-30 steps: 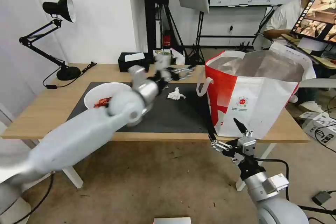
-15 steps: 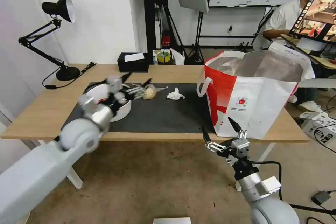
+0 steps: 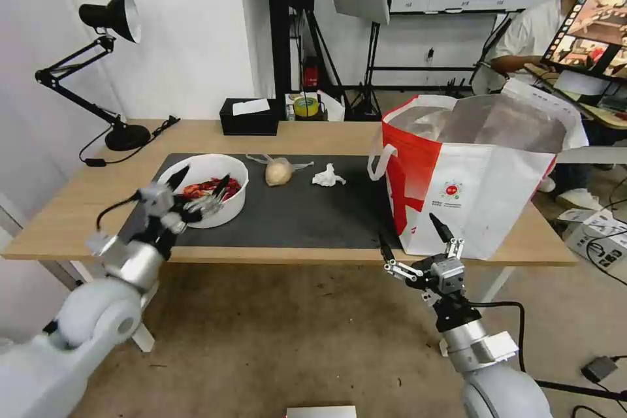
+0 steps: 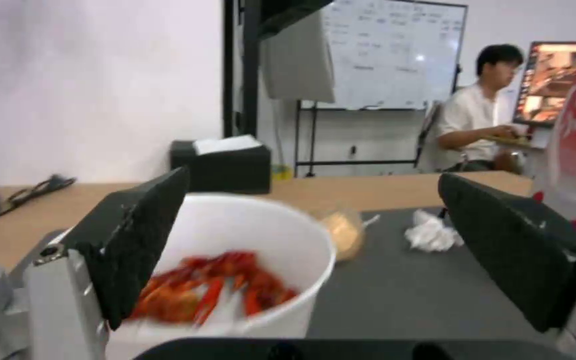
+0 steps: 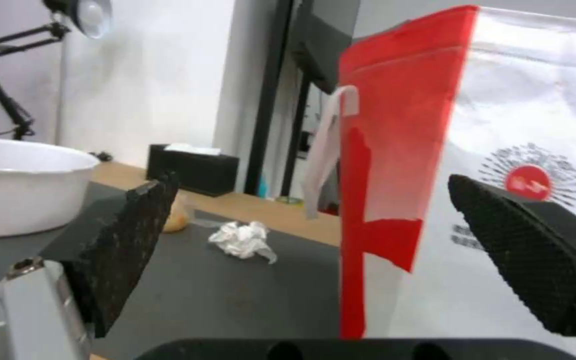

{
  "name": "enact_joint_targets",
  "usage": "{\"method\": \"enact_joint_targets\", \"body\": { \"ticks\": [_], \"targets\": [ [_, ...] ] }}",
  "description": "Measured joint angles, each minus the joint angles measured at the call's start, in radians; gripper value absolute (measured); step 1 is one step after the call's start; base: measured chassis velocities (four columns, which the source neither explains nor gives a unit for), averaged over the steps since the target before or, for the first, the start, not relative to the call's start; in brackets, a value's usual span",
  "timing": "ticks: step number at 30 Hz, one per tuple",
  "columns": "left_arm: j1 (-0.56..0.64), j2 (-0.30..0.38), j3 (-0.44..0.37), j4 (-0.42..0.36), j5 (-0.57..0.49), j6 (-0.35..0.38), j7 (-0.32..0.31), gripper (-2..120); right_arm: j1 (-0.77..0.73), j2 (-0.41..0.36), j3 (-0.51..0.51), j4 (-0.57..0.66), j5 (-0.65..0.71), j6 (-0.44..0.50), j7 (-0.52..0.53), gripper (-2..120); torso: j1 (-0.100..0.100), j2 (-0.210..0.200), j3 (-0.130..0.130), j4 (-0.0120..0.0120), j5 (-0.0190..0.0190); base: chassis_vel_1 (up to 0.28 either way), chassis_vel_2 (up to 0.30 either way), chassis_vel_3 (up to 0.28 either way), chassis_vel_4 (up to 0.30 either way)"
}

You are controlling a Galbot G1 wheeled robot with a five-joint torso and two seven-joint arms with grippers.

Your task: Pick up the trash from the table and place it into the takeout bag.

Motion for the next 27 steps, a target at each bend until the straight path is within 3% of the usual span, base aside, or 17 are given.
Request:
{"method": "enact_joint_targets", "body": {
  "ticks": [4, 12, 27],
  "targets": [
    [0.09, -0.075, -0.047, -0.003, 0.048, -0.028, 0.013, 100, -0.027, 0.02, -0.004, -0.004, 0.0, 0.005, 0.057, 100, 0.0, 0.0, 0.0, 0.0, 0.0, 0.0, 0.0, 0.0, 0.0],
    [0.148, -0.146, -0.082, 0.012, 0.103, -0.058, 0.016, 100, -0.076, 0.048, -0.013, -0.015, 0.056, 0.007, 0.149, 100, 0.0, 0.0, 0.0, -0.0003, 0.0002, 0.0, 0.0, 0.0, 0.0],
    [0.162, -0.179, -0.073, 0.044, 0.129, -0.061, 0.023, 100, -0.106, 0.068, -0.038, -0.077, 0.066, 0.012, 0.155, 100, 0.0, 0.0, 0.0, -0.0003, 0.0001, 0.0, 0.0, 0.0, 0.0]
  ]
}}
